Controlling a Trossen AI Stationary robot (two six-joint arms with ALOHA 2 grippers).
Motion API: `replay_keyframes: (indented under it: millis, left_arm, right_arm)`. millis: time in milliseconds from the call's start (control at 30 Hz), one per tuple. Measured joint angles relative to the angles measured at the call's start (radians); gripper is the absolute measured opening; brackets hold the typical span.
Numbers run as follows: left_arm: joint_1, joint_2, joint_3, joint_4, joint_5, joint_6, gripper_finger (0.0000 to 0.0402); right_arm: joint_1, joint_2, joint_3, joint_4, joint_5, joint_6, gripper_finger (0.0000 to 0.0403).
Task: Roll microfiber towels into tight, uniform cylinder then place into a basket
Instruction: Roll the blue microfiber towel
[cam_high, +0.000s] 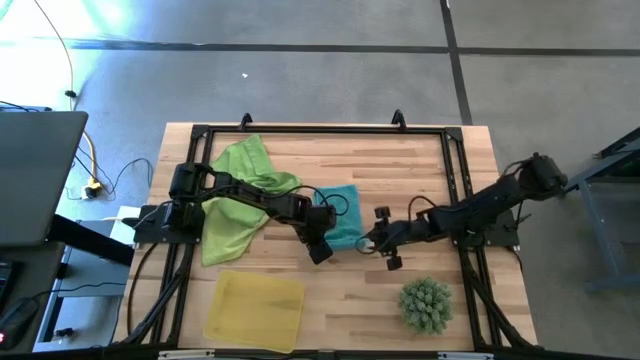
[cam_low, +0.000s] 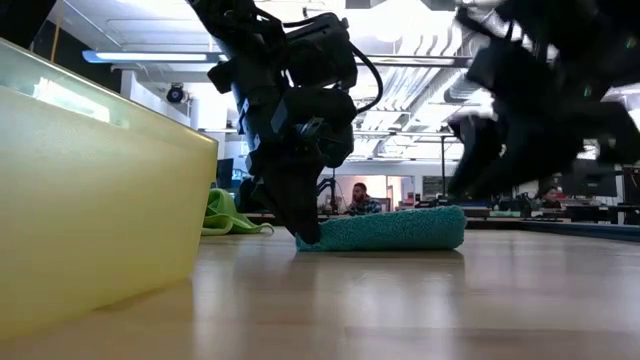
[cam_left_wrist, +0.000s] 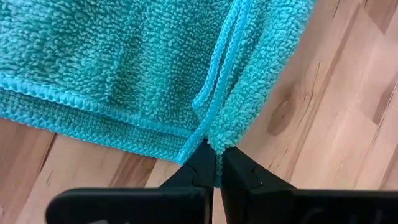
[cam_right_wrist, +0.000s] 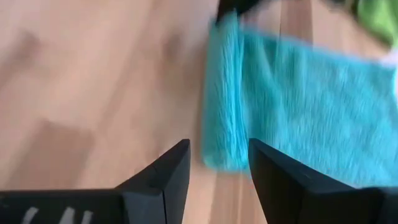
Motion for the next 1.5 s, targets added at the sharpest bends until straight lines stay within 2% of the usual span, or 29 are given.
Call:
replay_keyframes:
  millis: [167,433,833,1100,1333,1500]
  left_arm:
    - [0.003,0.000,0.000,0.001,0.001,-0.017,0.0001]
    - [0.004,0.000,0.000,0.002,0.002,-0.018,0.0001]
    - [0.004,0.000,0.000,0.006,0.004,-0.017,0.0002]
    - [0.005,0.000,0.003,-0.004,0.017,0.036,0.0042]
    - [0.001,0.000,0.107,-0.261,0.011,0.215,0.0080]
    - [-0.032,0.001,0.168,-0.349,0.004,0.351,0.0098]
  right_arm:
    - [0.047,-0.025,0.000,0.075,-0.004,-0.002,0.0156]
    - [0.024,0.127,0.001,0.169,-0.004,-0.001,0.0155]
    - [-0.028,0.242,0.001,0.191,-0.009,-0.003,0.0155]
    - [-0.046,0.273,0.004,0.196,-0.018,0.030,0.0155]
    - [-0.047,0.273,0.004,0.180,-0.023,0.081,0.0132]
    - [-0.048,0.274,0.004,0.178,-0.013,0.136,0.0106]
